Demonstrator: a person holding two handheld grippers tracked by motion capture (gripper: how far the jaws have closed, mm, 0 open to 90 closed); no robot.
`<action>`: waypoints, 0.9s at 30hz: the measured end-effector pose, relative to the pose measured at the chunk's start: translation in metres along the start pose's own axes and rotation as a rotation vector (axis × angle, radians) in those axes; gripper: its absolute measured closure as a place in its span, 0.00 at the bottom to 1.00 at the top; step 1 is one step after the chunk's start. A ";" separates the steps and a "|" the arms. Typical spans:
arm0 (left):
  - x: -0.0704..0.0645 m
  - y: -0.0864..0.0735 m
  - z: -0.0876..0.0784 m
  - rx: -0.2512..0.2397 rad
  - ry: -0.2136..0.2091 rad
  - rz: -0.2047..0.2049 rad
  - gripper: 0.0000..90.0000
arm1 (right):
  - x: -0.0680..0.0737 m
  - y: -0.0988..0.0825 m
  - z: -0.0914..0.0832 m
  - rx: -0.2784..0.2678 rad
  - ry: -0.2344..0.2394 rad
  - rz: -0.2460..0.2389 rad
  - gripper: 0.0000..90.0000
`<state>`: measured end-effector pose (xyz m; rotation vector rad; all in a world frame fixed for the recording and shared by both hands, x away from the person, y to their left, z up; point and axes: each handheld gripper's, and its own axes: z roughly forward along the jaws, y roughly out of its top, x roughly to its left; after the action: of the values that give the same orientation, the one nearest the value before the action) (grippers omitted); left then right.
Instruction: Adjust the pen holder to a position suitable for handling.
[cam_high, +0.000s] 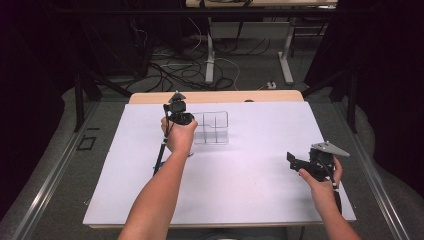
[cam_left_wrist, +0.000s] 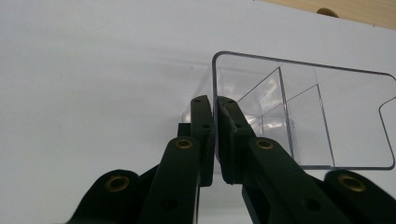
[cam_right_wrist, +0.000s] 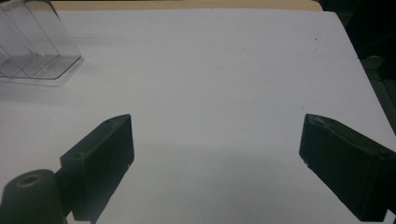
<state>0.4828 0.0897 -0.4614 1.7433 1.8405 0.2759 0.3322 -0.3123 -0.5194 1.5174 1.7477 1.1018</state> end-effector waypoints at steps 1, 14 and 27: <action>0.000 0.000 0.000 0.000 -0.004 0.002 0.96 | 0.000 0.000 0.000 -0.004 -0.003 0.000 0.11; -0.007 -0.004 0.003 -0.002 -0.021 0.042 0.95 | 0.001 -0.001 0.001 -0.001 -0.003 0.002 0.11; 0.000 -0.002 0.003 0.009 -0.071 0.027 0.92 | 0.000 -0.001 0.001 0.005 -0.001 0.008 0.11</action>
<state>0.4824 0.0887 -0.4651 1.7631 1.7715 0.2144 0.3325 -0.3119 -0.5205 1.5286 1.7469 1.1009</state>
